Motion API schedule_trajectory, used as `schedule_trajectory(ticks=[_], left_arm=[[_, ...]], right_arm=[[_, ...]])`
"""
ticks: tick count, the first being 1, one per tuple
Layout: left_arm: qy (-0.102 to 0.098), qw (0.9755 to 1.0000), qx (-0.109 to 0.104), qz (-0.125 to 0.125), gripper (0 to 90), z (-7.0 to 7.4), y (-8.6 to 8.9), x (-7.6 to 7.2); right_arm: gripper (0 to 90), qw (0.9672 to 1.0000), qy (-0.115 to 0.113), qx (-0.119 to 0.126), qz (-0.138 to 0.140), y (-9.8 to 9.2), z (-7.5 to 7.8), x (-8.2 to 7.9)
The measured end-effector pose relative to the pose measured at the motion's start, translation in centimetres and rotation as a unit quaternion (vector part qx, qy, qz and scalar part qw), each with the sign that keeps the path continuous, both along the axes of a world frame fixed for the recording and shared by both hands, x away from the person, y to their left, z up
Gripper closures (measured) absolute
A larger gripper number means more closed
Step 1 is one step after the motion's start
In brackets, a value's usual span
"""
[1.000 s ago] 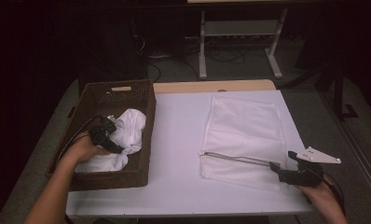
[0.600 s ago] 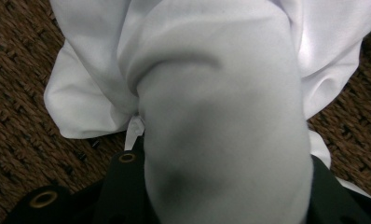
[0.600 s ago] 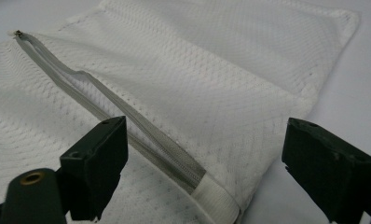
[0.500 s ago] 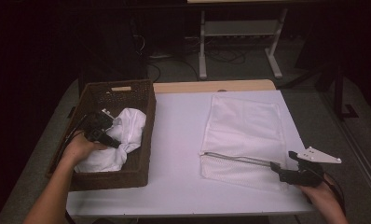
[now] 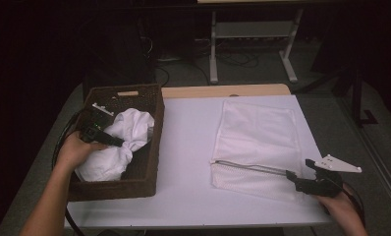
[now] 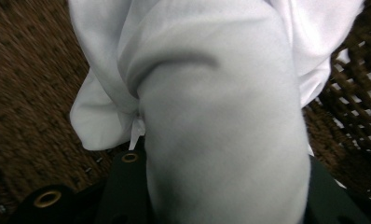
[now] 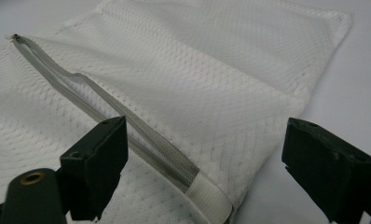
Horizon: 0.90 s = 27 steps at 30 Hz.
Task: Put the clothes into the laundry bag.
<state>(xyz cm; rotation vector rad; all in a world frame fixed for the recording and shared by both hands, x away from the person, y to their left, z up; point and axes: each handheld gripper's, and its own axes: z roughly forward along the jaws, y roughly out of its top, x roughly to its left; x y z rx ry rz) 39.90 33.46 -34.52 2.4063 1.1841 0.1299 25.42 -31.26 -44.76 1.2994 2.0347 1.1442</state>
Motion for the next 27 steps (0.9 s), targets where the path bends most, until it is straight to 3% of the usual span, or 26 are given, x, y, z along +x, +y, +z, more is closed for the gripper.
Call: schedule_trajectory(ticks=[13, 27], left_arm=[[-0.050, 0.9984, -0.027, 0.004, 59.3, 4.5, 0.4, -0.6], [-0.073, 0.9959, -0.052, -0.010, 59.1, 8.0, -0.7, -1.0]], right_arm=[[13.9, 1.0000, -0.001, 0.001, -0.001, -0.1, 0.0, -0.1], [13.9, 1.0000, 0.000, 0.000, 0.000, 0.0, 0.0, -0.1]])
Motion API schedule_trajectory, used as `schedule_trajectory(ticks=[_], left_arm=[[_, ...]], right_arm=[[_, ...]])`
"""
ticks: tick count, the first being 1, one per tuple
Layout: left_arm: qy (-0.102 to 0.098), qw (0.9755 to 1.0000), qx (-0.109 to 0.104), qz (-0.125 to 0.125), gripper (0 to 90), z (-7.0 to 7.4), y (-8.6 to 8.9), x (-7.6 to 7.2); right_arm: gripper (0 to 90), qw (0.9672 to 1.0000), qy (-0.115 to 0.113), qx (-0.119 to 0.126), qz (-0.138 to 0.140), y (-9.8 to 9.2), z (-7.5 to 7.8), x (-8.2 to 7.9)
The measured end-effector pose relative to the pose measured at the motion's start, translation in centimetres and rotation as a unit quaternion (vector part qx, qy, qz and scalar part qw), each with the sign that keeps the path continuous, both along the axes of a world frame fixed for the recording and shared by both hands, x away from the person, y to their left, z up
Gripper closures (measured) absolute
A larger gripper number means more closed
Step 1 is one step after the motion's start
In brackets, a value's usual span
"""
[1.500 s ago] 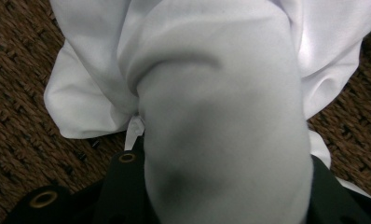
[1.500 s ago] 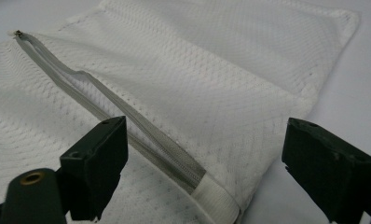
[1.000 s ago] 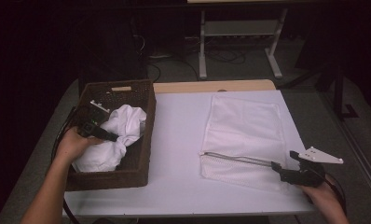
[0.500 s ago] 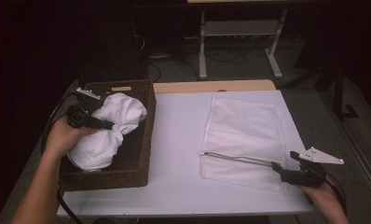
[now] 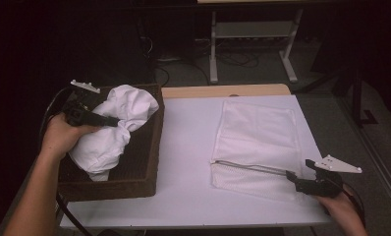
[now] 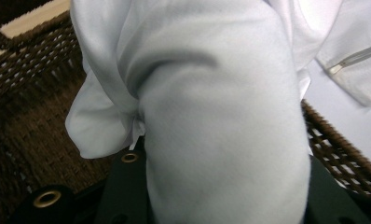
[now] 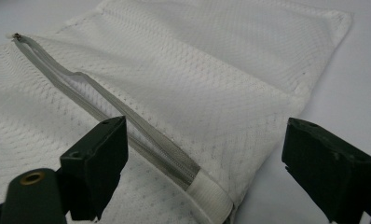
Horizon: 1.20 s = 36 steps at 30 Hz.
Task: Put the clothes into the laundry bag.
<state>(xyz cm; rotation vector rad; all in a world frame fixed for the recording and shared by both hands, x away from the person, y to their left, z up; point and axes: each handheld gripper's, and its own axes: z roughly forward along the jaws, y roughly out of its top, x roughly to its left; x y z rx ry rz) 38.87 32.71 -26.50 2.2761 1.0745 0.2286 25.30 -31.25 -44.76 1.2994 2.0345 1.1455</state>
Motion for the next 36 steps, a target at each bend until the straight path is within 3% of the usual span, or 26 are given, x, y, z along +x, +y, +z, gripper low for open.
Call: schedule_trajectory(ticks=[11, 22, 27, 36], left_arm=[[-0.013, 0.9996, -0.016, -0.018, 58.9, 2.8, -3.1, -0.4], [-0.026, 0.9980, -0.014, -0.056, 58.8, 6.1, -7.9, -0.8], [-0.028, 0.9967, -0.024, -0.072, 58.8, 7.2, -10.3, -1.0], [-0.031, 0.9943, -0.023, -0.100, 58.7, 8.2, -14.4, -1.1]], right_arm=[[13.9, 1.0000, -0.004, 0.004, -0.001, 0.0, 0.2, 0.0], [13.9, 0.9998, -0.009, 0.006, 0.015, 0.7, 0.5, 0.2], [14.0, 0.9996, -0.010, 0.011, 0.025, 0.8, 0.4, 0.2], [14.0, 0.9988, -0.012, 0.015, 0.044, 1.5, 0.4, 1.7]])
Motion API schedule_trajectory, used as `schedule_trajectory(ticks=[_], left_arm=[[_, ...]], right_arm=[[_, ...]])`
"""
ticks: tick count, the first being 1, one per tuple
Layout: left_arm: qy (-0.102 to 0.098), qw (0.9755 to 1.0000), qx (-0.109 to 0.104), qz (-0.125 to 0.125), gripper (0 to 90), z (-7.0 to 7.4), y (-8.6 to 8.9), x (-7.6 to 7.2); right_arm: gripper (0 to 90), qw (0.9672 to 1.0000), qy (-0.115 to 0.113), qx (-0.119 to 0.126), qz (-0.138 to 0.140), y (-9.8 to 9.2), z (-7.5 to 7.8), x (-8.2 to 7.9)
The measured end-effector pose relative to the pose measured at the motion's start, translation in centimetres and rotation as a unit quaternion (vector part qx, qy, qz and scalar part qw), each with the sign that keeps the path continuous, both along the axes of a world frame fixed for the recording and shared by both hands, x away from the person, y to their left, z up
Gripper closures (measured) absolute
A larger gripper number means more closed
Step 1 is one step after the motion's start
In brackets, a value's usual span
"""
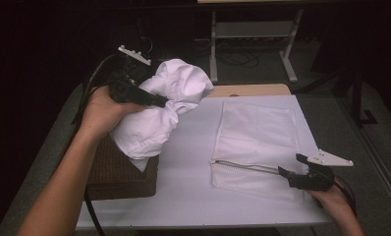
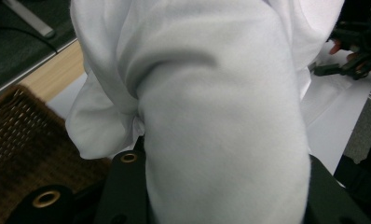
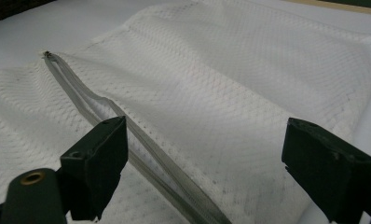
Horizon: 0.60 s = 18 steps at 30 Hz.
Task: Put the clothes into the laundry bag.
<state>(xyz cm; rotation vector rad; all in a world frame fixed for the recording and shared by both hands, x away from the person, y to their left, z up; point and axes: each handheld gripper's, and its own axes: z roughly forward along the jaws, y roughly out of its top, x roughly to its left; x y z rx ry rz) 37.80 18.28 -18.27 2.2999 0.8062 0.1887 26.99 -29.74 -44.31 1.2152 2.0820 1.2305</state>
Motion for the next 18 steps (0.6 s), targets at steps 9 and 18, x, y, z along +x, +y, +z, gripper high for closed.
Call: schedule_trajectory(ticks=[9, 18], left_arm=[[0.002, 0.9996, -0.018, -0.022, 58.6, 0.5, -3.6, 0.1], [0.006, 0.9981, -0.033, -0.052, 58.6, 0.1, -7.7, 0.1]], right_arm=[[14.2, 1.0000, 0.000, 0.004, 0.003, 0.1, 0.2, 0.3], [13.8, 0.9997, 0.008, 0.008, 0.023, 0.0, 0.7, 0.4]])
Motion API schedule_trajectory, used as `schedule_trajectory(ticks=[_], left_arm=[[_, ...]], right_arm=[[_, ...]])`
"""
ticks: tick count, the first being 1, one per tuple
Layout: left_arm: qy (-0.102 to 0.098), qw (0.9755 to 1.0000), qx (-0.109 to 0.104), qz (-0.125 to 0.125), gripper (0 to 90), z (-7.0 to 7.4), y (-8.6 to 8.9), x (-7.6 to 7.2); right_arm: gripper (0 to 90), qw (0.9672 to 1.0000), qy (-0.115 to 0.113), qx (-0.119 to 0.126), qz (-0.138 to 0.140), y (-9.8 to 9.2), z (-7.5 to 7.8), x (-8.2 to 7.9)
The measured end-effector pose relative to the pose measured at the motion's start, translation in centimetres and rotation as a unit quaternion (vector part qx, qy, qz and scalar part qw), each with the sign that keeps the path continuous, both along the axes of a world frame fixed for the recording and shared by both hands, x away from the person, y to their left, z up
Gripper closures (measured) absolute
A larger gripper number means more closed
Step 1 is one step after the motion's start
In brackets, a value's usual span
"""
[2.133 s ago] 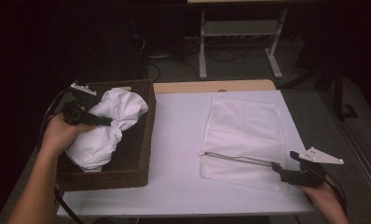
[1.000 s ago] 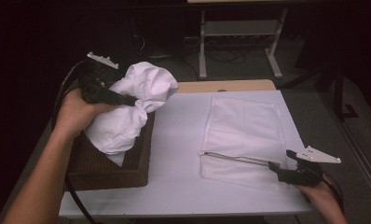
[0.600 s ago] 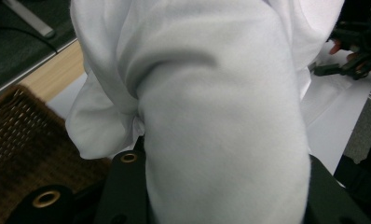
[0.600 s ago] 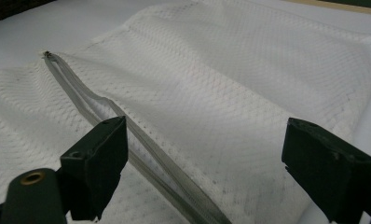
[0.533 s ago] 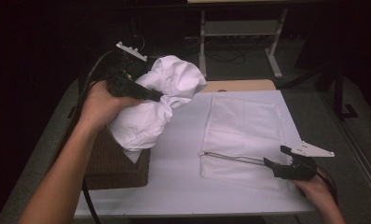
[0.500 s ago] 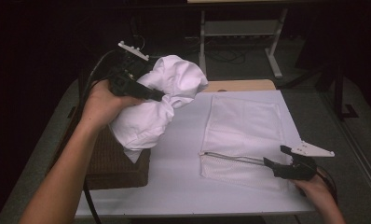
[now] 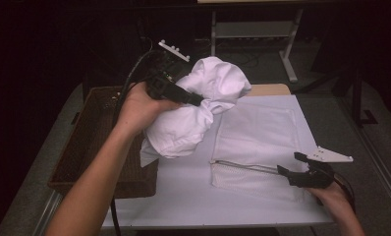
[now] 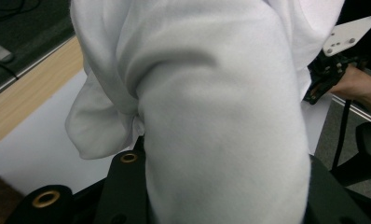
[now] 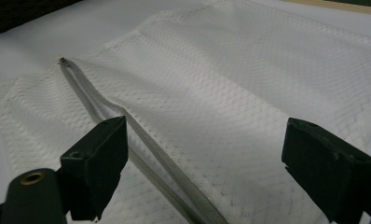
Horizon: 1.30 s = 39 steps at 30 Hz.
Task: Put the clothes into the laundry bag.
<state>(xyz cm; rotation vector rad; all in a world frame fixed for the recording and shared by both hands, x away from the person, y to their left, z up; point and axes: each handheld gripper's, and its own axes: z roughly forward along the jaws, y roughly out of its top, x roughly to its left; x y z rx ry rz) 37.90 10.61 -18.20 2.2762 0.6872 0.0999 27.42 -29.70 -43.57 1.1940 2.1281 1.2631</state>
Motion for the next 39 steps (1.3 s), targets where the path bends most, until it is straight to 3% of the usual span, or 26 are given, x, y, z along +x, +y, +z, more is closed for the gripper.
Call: schedule_trajectory(ticks=[4, 8, 12, 16, 21, 26, 39], left_arm=[[0.000, 1.0000, 0.003, -0.007, 58.6, -0.4, -1.4, -0.1], [0.009, 0.9998, -0.010, -0.017, 58.6, -0.8, -2.7, -0.3], [0.007, 0.9997, -0.006, -0.025, 58.6, -1.2, -3.7, -0.7], [0.018, 0.9990, -0.021, -0.035, 58.5, -1.7, -4.5, -1.0], [0.013, 0.9987, -0.017, -0.045, 58.6, -2.3, -5.7, -1.6], [0.014, 0.9988, -0.018, -0.044, 58.5, -3.7, -5.5, -2.4], [0.036, 0.9992, -0.008, -0.017, 58.4, -8.9, -2.3, -4.1]], right_arm=[[13.5, 0.9998, 0.006, -0.007, 0.017, 0.1, 0.2, 0.0], [13.5, 0.9995, 0.010, 0.002, 0.030, 0.2, 0.6, 0.1], [13.5, 0.9992, 0.010, 0.006, 0.037, 0.2, 0.9, 0.1], [13.6, 0.9986, 0.012, 0.012, 0.050, 0.2, 1.1, 0.1], [15.4, 0.9975, 0.013, 0.016, 0.067, 0.4, 1.3, 0.0], [25.2, 0.9954, 0.022, 0.015, 0.092, 0.7, 1.3, 0.1], [45.1, 0.9883, 0.036, 0.017, 0.147, 2.1, 1.3, 0.5]])
